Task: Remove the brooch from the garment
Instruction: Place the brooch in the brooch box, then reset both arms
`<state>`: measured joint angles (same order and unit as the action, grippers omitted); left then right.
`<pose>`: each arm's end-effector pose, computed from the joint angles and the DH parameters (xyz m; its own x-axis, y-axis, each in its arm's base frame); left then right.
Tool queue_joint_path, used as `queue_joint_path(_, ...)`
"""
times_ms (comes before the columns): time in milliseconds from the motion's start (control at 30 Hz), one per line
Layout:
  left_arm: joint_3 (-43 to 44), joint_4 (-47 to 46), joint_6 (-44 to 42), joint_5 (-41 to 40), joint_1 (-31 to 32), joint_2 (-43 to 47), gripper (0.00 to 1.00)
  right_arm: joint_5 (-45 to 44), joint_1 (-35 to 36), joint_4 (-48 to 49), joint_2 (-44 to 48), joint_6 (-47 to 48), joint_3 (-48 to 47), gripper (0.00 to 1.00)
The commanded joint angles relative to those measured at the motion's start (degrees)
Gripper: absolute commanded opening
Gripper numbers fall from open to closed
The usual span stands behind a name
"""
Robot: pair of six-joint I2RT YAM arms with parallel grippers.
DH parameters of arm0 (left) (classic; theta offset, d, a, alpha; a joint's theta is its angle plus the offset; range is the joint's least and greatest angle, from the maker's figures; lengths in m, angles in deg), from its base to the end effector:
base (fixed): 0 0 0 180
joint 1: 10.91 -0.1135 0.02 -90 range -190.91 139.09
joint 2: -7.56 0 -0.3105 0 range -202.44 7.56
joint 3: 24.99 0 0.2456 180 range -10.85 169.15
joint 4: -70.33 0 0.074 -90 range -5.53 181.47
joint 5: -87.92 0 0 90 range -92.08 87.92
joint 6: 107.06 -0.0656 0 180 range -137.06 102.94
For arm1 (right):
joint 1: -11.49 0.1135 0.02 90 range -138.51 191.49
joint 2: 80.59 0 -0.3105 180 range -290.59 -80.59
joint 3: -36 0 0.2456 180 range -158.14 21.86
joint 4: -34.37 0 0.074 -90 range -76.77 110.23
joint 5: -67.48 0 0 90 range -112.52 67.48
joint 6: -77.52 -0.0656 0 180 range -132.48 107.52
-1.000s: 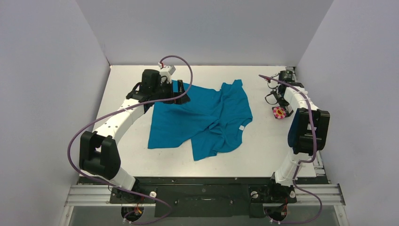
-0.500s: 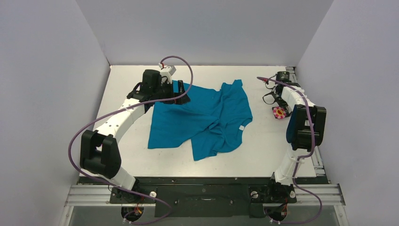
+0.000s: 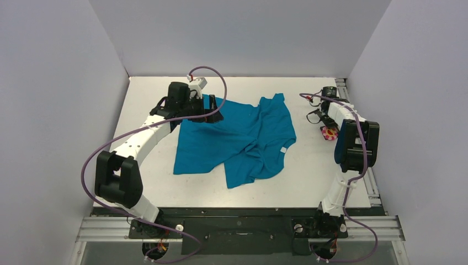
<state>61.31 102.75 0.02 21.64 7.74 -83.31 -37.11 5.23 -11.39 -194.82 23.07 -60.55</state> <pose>0.3484 -0.1454 0.3237 -0.7203 -0.0407 -0.6924 0.4034 0.7875 -0.4660 0.4385 -0.0647 0.1991 -0.8499 -0.4728 -0.2328 -0.3400 0.8294 -0.4433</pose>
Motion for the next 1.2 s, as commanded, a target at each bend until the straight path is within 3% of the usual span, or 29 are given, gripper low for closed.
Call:
queue_joint_path(0, 2.64, -1.12, -1.18, -0.74, 0.19, 0.34, 0.96, -1.34, 0.54, 0.82, 1.15, 0.86, -0.93, 0.20)
queue_joint_path(333, 3.93, 1.60, -2.76, -0.50, 0.03, 0.24, 0.96, 3.01, 2.26, -4.73, 8.38, -2.45, -3.57, 0.42)
queue_joint_path(533, 6.86, 6.28, -3.31, 0.28, -1.71, -0.41, 0.96, 12.67, 2.67, -8.12, 15.27, -6.28, -4.52, 0.55)
queue_joint_path(667, 11.92, 11.84, -2.70, 4.67, -6.56, -2.19, 0.96, 22.30, 3.24, -9.06, 20.72, -11.82, -4.87, 0.64)
queue_joint_path(867, 19.00, 19.43, -5.76, 11.96, -19.98, -6.01, 0.96, 33.93, 4.60, -7.53, 30.04, -26.09, -1.68, 0.67)
queue_joint_path(1000, 19.09, 23.03, -12.20, 7.18, -27.67, -5.95, 0.96, 36.30, 4.68, -4.95, 35.91, -31.30, 3.45, 0.71)
queue_joint_path(1167, 10.63, 20.73, -19.92, -5.04, -28.33, -1.58, 0.96, 35.40, 2.50, -3.25, 42.59, -31.41, 13.14, 0.72)
